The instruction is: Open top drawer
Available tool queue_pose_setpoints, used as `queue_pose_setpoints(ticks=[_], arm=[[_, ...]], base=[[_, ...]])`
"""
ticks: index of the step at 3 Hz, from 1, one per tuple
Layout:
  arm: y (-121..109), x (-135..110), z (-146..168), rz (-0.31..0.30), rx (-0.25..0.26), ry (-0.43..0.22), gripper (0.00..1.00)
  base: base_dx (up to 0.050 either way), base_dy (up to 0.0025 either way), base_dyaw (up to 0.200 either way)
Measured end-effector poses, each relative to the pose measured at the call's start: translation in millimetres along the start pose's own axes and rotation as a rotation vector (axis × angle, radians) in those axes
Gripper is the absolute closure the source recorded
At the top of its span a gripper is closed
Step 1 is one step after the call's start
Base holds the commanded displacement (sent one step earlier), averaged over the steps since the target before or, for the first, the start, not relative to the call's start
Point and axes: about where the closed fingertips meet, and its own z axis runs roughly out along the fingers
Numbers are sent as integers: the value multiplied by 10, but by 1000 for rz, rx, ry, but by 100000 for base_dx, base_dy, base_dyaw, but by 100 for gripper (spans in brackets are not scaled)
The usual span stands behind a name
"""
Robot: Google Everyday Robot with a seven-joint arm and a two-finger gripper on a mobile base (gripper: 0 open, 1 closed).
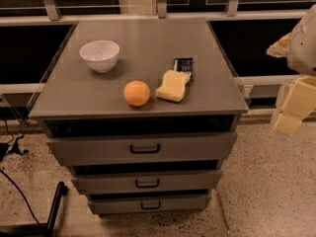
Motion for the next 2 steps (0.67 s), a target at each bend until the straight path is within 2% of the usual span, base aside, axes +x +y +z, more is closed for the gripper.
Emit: queue_pose_setpoints(ticks=[1,2], arm=[[40,-36,82,11,-11,-19,0],[223,-77,415,34,-46,-80,0]], base=[[0,0,0],[0,0,0]])
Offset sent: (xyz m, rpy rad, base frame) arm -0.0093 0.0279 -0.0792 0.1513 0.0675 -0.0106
